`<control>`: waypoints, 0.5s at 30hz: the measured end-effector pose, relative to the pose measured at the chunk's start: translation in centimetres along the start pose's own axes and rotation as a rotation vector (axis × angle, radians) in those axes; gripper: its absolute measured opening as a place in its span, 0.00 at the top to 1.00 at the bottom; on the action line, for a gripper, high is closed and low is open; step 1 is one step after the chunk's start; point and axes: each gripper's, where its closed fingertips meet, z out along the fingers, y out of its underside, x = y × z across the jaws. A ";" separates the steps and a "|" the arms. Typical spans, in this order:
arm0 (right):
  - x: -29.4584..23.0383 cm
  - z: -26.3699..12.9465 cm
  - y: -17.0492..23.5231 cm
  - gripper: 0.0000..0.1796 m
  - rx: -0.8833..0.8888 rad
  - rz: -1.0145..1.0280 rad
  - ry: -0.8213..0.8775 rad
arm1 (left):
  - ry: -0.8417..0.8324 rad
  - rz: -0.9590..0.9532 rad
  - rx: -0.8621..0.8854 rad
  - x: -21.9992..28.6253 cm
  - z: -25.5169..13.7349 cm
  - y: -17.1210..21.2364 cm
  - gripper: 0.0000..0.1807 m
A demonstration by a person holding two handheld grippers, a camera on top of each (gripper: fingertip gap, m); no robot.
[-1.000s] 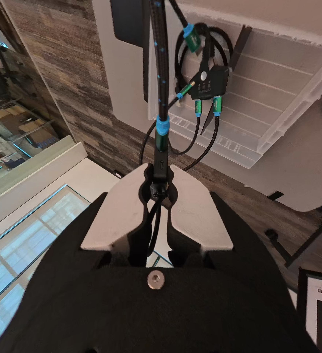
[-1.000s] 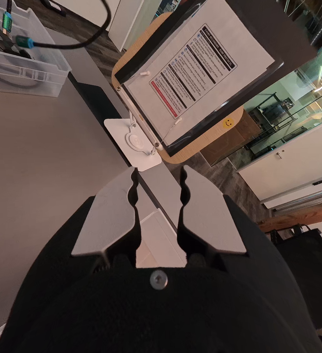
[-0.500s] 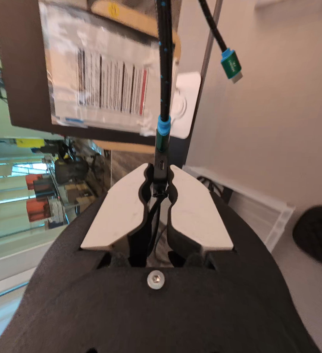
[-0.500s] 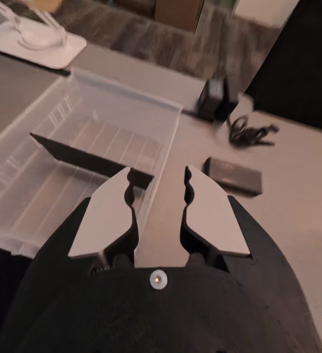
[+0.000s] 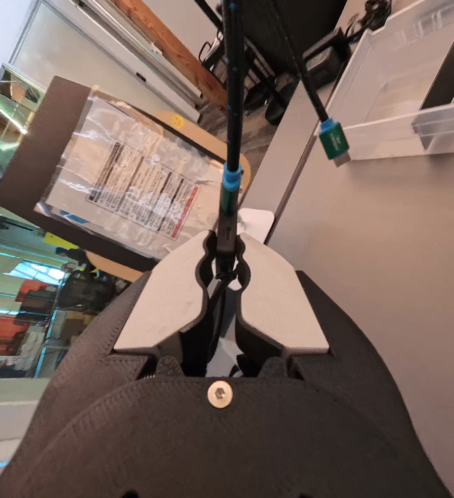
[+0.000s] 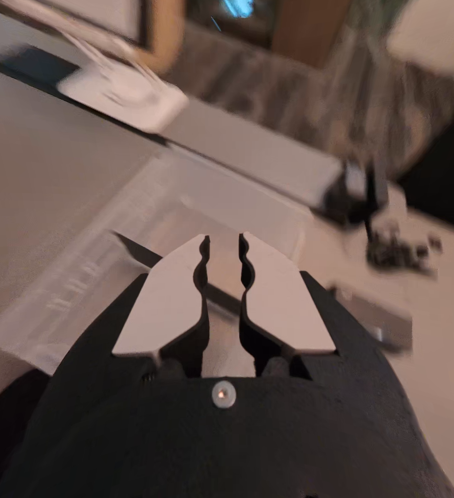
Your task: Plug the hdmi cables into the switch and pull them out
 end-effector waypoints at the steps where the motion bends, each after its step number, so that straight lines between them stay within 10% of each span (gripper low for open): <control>1: -3.2 -0.6 -2.8 0.89 0.094 -0.097 -0.098 | 0.012 -0.018 0.021 0.5 0.5 0.3 0.93; 7: -24.0 -3.5 -10.5 0.85 0.457 -0.772 -0.601 | 0.054 -0.045 0.070 1.3 2.1 2.4 0.93; 15: -29.7 3.7 -16.2 0.75 0.638 -0.898 -0.253 | 0.117 0.106 0.081 4.2 2.2 2.0 0.93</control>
